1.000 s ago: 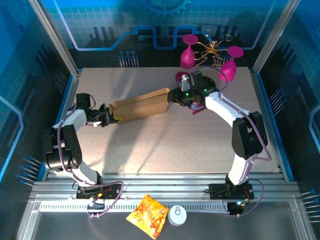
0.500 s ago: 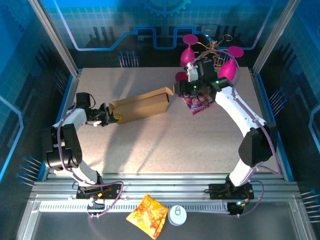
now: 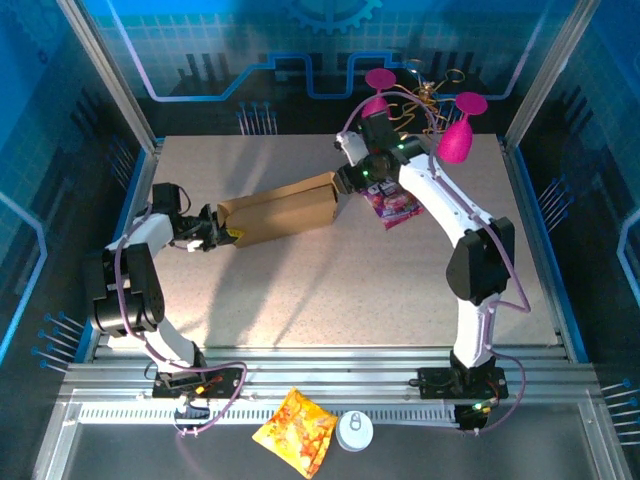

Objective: Fold the paper box

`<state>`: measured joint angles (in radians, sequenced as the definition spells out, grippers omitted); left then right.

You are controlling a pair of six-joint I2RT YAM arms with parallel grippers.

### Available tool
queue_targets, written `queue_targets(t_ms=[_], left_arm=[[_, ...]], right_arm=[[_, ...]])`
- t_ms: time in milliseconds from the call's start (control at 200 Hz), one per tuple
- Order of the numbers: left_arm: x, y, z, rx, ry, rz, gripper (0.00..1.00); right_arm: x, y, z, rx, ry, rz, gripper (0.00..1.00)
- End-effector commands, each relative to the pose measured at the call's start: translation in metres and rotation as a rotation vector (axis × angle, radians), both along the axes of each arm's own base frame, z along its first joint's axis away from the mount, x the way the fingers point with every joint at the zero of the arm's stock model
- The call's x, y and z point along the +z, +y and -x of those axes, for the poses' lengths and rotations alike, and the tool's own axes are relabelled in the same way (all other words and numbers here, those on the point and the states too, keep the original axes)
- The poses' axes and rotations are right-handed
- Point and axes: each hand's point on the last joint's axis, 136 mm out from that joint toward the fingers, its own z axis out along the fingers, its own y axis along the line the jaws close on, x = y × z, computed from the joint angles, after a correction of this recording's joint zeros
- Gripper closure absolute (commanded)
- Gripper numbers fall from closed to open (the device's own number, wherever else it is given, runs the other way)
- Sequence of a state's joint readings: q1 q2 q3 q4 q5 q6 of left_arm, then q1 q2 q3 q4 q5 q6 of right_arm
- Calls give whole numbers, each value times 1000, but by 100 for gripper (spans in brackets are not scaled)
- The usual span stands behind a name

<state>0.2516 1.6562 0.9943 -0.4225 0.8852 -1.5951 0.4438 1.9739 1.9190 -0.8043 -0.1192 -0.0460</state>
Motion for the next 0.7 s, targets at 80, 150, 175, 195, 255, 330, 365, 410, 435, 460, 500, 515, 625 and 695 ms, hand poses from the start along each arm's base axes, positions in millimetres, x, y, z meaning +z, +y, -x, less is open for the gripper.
queue_targets(t_ms=[80,150,175,195,255,330,365,410,435,460,500,515,625,695], left_arm=[[-26,2,16,22,154,7,89],[-26,2,16,22,155,6,89],[-26,2,16,22,157,6,89],[-26,2,15,22,155,5,89],[-26,3,15,21,153,5,89],[-26,2,15,20,152,6,89],[-26,3,14,21,150,5,89],[-26,3,13,21,148,7,89],[-25,3,13,20,147,9,89],[-25,3,13,19,145,9,89],[-25,3,13,20,145,9,89],[-25,3,13,19,144,8,89],[-25,3,12,19,142,7,89],[-24,3,11,19,139,6,89]], right_arm=[[5,5,-3,9,-14,31,62],[8,9,-5,6,-16,18,65],[10,10,-6,6,-19,13,66],[10,12,-6,9,-20,12,67],[13,16,-4,17,-28,13,69],[12,19,-2,27,-29,20,73],[10,20,0,31,-22,22,74],[6,19,1,29,-15,31,75],[4,18,1,23,-12,37,75],[2,18,1,22,-10,41,76],[1,16,1,18,-10,46,77],[1,16,1,17,-10,47,77],[4,17,-1,8,-21,48,87],[7,18,-1,3,-31,48,95]])
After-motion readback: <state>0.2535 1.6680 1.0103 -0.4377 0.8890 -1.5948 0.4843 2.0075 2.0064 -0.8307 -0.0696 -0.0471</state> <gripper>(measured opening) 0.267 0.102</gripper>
